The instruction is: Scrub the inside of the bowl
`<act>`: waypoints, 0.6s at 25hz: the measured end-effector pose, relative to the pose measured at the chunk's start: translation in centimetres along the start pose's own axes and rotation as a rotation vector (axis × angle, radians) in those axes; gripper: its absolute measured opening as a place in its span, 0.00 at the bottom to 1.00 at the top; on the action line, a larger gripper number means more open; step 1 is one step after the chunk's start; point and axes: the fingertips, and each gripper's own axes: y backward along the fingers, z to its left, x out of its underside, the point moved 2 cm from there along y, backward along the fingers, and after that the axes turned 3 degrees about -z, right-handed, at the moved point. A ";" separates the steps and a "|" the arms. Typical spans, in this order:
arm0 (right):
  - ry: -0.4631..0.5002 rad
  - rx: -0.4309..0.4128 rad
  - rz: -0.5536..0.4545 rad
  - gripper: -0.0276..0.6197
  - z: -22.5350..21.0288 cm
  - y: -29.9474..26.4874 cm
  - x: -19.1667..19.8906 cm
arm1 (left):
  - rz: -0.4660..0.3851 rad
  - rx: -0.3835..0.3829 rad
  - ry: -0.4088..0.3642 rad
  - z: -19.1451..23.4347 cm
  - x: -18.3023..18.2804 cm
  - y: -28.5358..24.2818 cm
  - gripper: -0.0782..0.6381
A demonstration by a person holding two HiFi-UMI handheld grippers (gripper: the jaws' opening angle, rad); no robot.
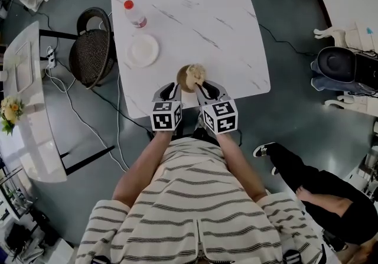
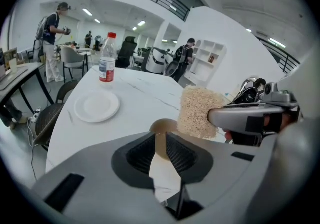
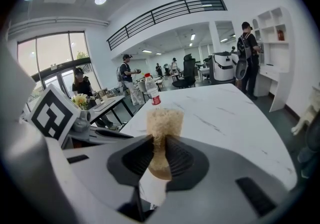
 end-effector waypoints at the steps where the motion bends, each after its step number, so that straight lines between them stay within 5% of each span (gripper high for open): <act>1: -0.001 0.000 0.002 0.16 0.0 -0.1 0.1 | 0.008 0.000 0.007 0.1 0.2 -0.1 0.18; 15: 0.004 0.009 0.017 0.16 -0.2 -0.3 1.0 | 0.085 -0.010 0.163 1.3 2.5 -2.2 0.18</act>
